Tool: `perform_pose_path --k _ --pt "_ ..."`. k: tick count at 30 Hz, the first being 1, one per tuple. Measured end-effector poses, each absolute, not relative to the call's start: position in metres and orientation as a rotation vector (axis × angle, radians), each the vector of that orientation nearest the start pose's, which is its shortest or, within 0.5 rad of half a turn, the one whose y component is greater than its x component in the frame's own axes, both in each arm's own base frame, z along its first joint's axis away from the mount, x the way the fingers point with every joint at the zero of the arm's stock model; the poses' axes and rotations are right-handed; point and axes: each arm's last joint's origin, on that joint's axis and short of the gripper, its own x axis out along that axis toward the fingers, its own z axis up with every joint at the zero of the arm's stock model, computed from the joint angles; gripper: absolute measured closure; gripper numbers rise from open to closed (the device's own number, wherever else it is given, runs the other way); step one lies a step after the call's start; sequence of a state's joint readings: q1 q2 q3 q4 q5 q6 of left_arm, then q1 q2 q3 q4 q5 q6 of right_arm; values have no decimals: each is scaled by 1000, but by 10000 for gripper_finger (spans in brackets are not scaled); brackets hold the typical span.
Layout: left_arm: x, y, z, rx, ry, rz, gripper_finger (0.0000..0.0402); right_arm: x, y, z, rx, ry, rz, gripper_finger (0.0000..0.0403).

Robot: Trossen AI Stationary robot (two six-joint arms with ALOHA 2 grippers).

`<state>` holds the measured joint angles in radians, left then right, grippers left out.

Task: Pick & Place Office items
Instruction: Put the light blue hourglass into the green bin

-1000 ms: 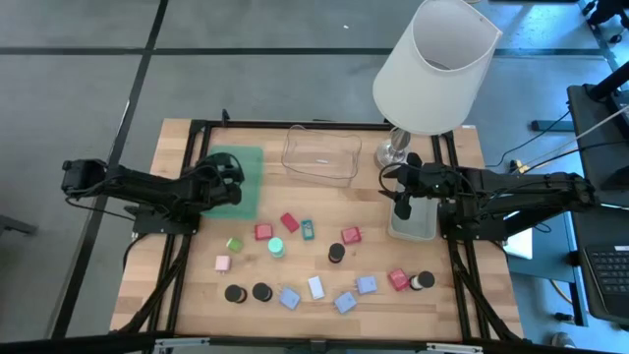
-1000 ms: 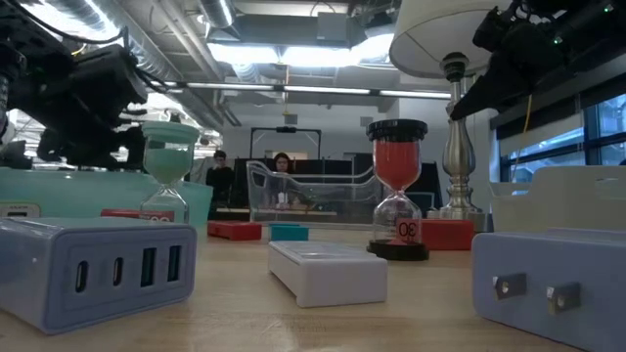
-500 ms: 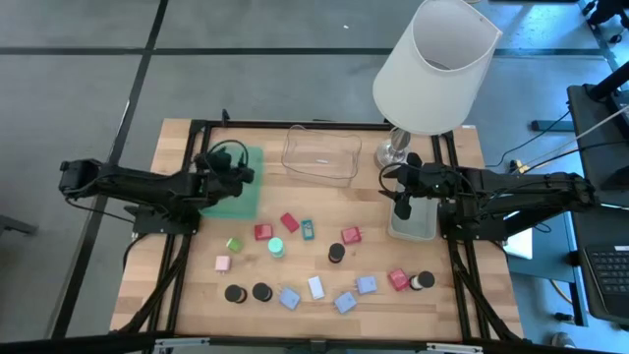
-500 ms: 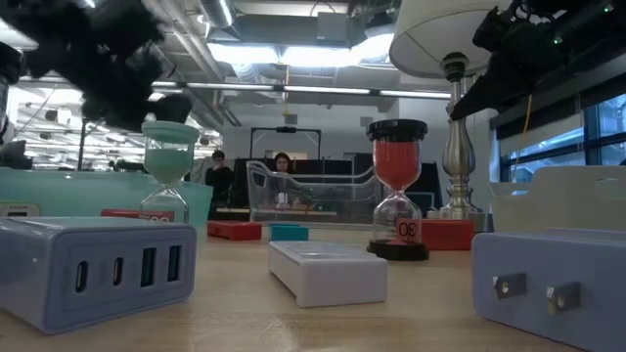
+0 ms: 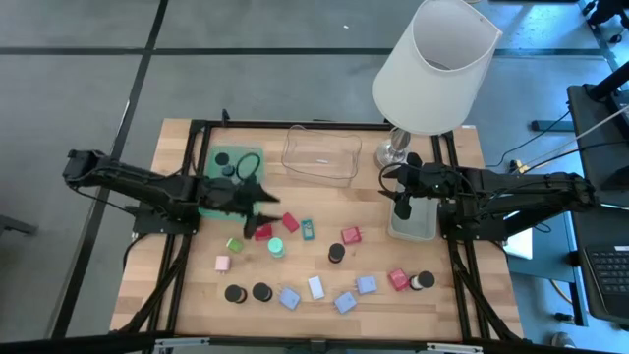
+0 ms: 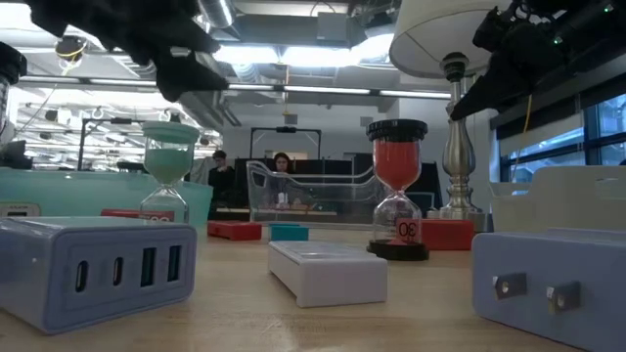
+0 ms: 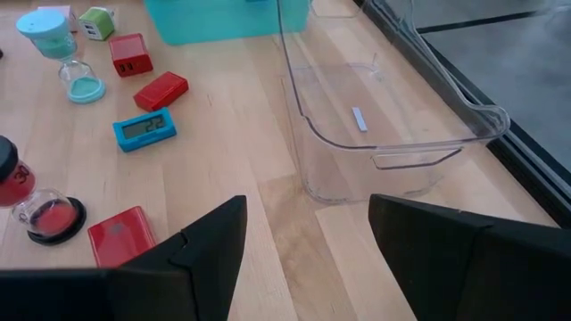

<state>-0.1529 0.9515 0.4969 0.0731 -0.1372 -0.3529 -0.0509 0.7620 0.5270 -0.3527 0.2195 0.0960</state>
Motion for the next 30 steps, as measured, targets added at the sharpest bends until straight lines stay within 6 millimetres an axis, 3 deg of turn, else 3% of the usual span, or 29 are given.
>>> perform_pose_path --k 11,17,21,30 --pt "209 -69 204 -38 479 -78 119 160 -14 233 173 564 -330 161" --pt "211 -77 201 -70 475 -96 119 157 -18 231 198 561 -466 161" --pt "214 -80 195 -64 498 -102 119 156 -20 232 107 559 -551 161" --pt "219 -81 181 2 555 -64 119 157 -20 232 48 577 -515 161"
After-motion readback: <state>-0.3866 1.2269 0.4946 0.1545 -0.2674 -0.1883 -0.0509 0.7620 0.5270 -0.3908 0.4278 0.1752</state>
